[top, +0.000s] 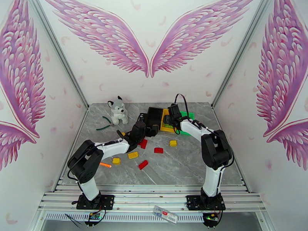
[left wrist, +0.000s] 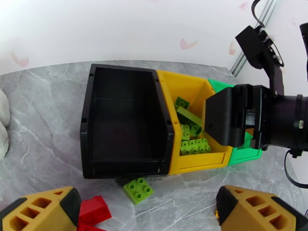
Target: Sort the legos into containers by color
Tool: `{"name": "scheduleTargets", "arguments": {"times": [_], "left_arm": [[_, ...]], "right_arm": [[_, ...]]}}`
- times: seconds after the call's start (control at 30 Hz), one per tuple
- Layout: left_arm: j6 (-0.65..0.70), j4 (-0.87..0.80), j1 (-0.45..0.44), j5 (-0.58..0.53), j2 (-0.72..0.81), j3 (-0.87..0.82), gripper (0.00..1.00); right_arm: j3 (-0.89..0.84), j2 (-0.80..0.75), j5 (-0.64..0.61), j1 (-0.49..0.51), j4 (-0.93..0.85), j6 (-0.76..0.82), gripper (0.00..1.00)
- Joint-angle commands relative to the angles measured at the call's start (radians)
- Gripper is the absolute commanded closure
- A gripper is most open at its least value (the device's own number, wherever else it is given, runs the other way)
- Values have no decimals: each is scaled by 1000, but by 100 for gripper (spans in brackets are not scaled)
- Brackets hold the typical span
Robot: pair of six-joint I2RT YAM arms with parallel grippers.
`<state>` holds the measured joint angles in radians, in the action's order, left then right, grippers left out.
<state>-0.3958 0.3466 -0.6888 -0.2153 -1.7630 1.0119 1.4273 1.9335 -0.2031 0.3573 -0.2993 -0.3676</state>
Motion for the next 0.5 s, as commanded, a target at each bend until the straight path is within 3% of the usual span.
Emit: {"name": "scheduleTargets", "arguments": {"times": [0.0, 0.47], "left_arm": [[1, -8, 17, -36, 58, -31, 1], [-59, 25, 78, -62, 174, -187, 1]], "right_arm": [[-27, -45, 35, 37, -6, 26, 37], [7, 43, 92, 191, -33, 83, 37]]}}
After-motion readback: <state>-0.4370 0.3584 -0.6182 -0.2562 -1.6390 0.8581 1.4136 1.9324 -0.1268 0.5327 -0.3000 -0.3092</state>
